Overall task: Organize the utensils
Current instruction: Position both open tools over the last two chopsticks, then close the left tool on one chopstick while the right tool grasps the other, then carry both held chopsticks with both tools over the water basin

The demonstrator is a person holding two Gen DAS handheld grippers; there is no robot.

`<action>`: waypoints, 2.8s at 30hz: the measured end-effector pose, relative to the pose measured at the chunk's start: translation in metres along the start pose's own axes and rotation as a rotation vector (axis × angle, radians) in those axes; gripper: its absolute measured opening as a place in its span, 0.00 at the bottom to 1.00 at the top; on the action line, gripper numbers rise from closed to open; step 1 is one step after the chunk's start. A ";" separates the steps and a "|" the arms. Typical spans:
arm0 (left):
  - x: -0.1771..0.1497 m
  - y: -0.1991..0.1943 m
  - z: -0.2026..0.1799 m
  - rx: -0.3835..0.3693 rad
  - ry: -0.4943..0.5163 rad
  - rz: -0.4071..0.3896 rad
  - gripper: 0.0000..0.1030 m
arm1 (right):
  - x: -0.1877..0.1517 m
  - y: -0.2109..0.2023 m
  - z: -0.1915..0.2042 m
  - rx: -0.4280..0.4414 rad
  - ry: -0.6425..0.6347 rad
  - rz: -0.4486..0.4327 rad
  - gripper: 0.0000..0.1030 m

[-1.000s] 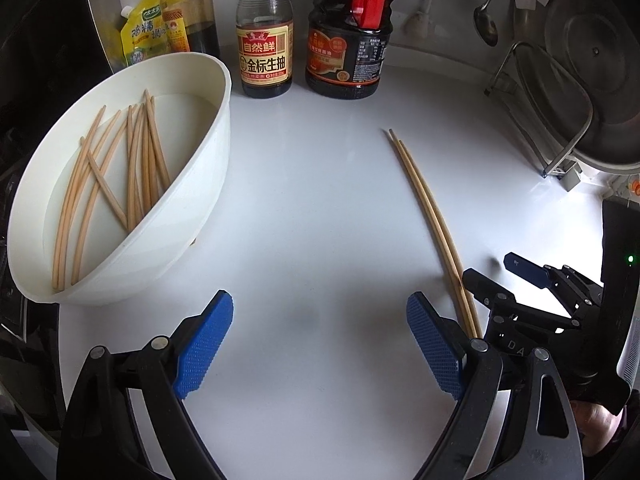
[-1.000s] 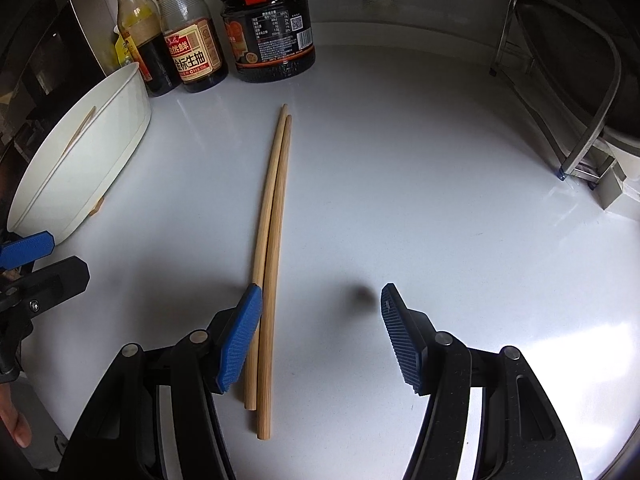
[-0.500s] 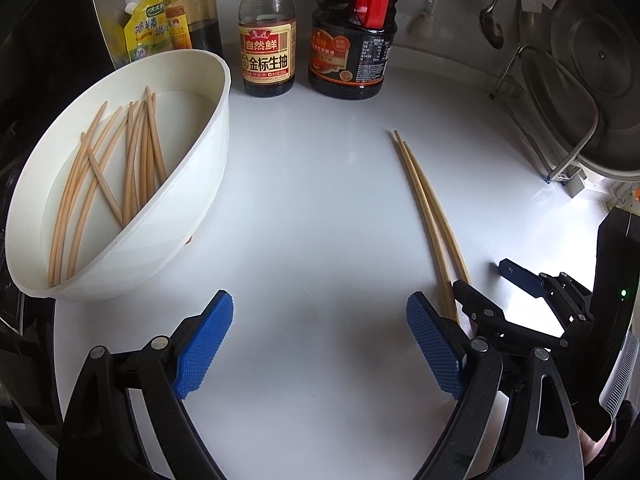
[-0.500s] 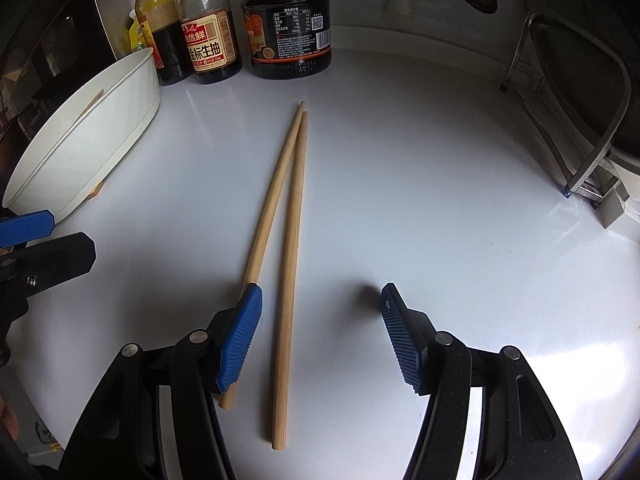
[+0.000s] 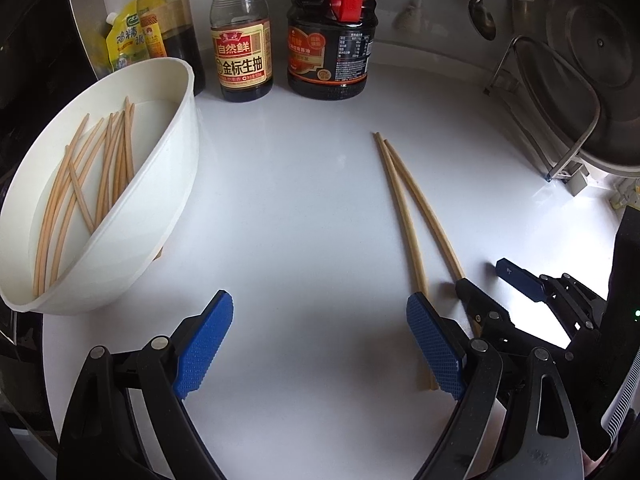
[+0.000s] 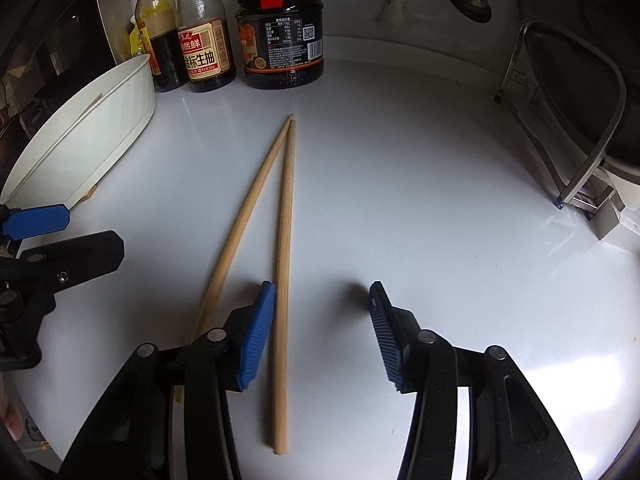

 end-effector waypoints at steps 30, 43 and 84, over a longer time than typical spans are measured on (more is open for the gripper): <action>0.026 0.052 -0.036 0.089 0.012 -0.002 0.84 | -0.002 -0.002 -0.061 -0.063 0.090 -0.043 0.33; 0.025 0.044 -0.059 0.027 0.092 -0.044 0.07 | 0.009 0.000 -0.048 -0.037 0.036 -0.033 0.06; 0.054 -0.066 0.272 0.043 -0.232 -0.061 0.07 | 0.167 -0.039 0.278 0.275 -0.193 0.020 0.06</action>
Point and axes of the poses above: each gripper's, at about its wrist camera, not at the fingertips, and y roughly the way its jaws point, z to its left, x to its top, the point moved 9 cm from there along y, roughly the way its jaws point, and after that the axes turned 14 degrees about z, right-handed, at the moved point
